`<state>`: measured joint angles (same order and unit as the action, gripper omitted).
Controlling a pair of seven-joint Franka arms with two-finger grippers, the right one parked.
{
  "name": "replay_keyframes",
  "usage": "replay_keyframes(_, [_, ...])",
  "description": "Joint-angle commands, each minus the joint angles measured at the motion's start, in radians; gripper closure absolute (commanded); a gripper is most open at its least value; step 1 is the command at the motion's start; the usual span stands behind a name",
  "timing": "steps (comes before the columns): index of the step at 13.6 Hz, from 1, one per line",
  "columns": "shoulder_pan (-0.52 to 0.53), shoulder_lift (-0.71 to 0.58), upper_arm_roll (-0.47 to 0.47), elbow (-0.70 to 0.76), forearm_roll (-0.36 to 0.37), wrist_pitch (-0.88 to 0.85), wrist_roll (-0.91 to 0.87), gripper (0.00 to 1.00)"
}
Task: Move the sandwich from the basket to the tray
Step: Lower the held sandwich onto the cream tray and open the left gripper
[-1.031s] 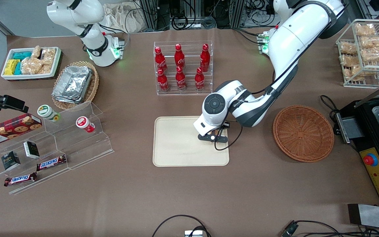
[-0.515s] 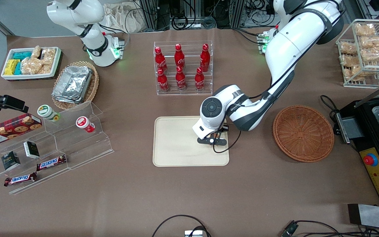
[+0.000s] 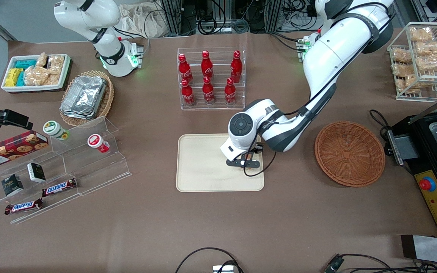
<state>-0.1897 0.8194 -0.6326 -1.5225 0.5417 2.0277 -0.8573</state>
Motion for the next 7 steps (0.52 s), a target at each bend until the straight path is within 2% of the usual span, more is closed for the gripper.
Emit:
replay_keyframes(1, [-0.022, 0.012, 0.01, 0.054, 0.021, -0.058, -0.022, 0.14])
replay_keyframes(4, [-0.011, -0.005, 0.008, 0.094, 0.011, -0.154, -0.023, 0.08])
replay_keyframes(7, [-0.01, -0.071, 0.013, 0.096, 0.011, -0.17, -0.066, 0.06])
